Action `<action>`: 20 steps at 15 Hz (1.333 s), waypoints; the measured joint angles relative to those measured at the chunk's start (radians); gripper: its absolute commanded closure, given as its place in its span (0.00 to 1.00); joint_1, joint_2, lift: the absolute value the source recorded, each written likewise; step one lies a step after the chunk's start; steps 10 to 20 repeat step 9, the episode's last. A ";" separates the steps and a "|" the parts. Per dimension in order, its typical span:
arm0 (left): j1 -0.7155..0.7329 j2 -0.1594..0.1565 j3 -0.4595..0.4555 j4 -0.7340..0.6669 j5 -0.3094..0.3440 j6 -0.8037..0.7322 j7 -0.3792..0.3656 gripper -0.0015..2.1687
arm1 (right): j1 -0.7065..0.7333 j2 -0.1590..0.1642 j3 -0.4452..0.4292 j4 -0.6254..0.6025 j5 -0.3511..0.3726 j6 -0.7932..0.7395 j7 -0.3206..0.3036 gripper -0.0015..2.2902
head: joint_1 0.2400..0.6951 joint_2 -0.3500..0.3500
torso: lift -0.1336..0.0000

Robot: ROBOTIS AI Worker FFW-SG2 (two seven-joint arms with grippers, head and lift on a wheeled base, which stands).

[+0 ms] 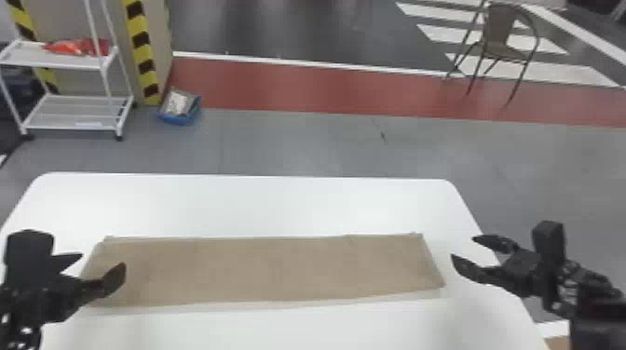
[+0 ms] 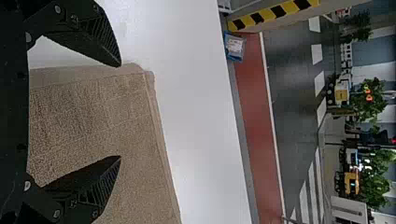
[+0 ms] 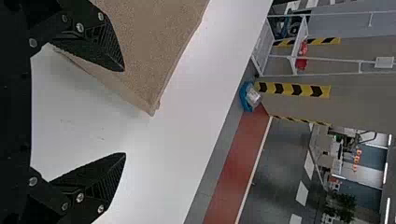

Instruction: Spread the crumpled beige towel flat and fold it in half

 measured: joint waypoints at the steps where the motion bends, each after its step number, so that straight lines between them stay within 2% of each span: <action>1: 0.000 0.000 0.000 0.000 0.002 0.000 0.000 0.10 | 0.000 0.000 0.000 0.000 -0.003 -0.001 -0.001 0.12 | 1.00 0.21 | 1.00; 9: -0.004 0.014 -0.001 0.004 0.022 -0.008 -0.003 0.10 | -0.001 0.000 -0.001 0.006 -0.015 -0.009 -0.008 0.12 | 1.00 0.22 | 1.00; 20: -0.004 0.014 -0.001 0.004 0.022 -0.008 -0.003 0.10 | -0.001 0.000 -0.001 0.006 -0.015 -0.009 -0.008 0.12 | 1.00 0.22 | 1.00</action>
